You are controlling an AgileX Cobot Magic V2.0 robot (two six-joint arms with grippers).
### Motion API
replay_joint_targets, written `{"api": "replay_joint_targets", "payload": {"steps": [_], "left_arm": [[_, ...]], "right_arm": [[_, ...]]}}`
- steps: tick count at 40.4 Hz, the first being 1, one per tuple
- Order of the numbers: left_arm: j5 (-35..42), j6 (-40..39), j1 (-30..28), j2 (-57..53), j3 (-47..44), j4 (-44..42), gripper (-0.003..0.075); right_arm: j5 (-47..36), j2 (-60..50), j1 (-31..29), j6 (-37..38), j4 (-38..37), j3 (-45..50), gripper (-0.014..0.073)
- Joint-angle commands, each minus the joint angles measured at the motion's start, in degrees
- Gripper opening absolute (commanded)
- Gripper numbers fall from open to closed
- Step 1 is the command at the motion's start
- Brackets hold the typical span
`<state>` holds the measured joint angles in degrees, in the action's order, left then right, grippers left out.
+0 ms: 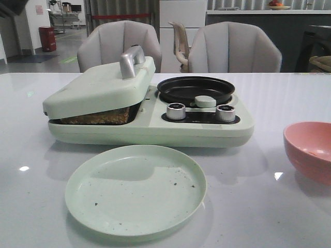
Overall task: Make breakfast with bread and shrimp
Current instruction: 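Grasp the lid handle with the left gripper and close the lid, then grasp the pink bowl rim with the right gripper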
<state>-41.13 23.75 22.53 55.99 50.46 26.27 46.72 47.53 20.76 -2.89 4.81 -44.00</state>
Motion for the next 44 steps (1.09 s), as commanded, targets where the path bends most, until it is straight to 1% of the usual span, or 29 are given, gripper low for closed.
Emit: {"api": "replay_joint_targets", "payload": {"steps": [1, 11, 17, 22, 28, 33, 38, 44], "left_arm": [[3.7, 0.1, 0.5, -5.3, -1.0, 1.3, 0.0101], [4.2, 0.1, 0.5, -11.5, -5.0, 1.3, 0.0101], [4.2, 0.1, 0.5, -11.6, -5.1, 1.3, 0.0101], [4.2, 0.1, 0.5, -11.4, -5.1, 1.3, 0.0101], [4.2, 0.1, 0.5, -11.4, -5.1, 1.3, 0.0101], [4.3, 0.1, 0.5, -11.4, -5.1, 1.3, 0.0101], [4.3, 0.1, 0.5, -11.4, -5.1, 1.3, 0.0101], [4.3, 0.1, 0.5, -11.4, -5.1, 1.3, 0.0101]], "right_arm": [[-3.2, -0.3, -0.2, 0.0, 0.2, -1.4, 0.0534], [-4.4, 0.0, -0.2, 0.0, -0.3, -1.4, 0.0534], [-4.2, 3.0, -1.4, 1.2, -6.3, -1.6, 0.0534], [-4.2, 7.4, -7.1, 1.9, -7.5, -2.2, 0.0534], [-4.3, 14.0, -16.9, 1.9, -7.4, -3.7, 0.0534], [-4.5, 20.1, -23.5, 1.9, -6.5, -5.7, 0.0534], [-5.3, 26.0, -26.7, 1.8, -6.6, -7.5, 0.0534], [-8.4, 32.5, -28.0, 1.6, -6.6, -9.3, 0.0534]]}}
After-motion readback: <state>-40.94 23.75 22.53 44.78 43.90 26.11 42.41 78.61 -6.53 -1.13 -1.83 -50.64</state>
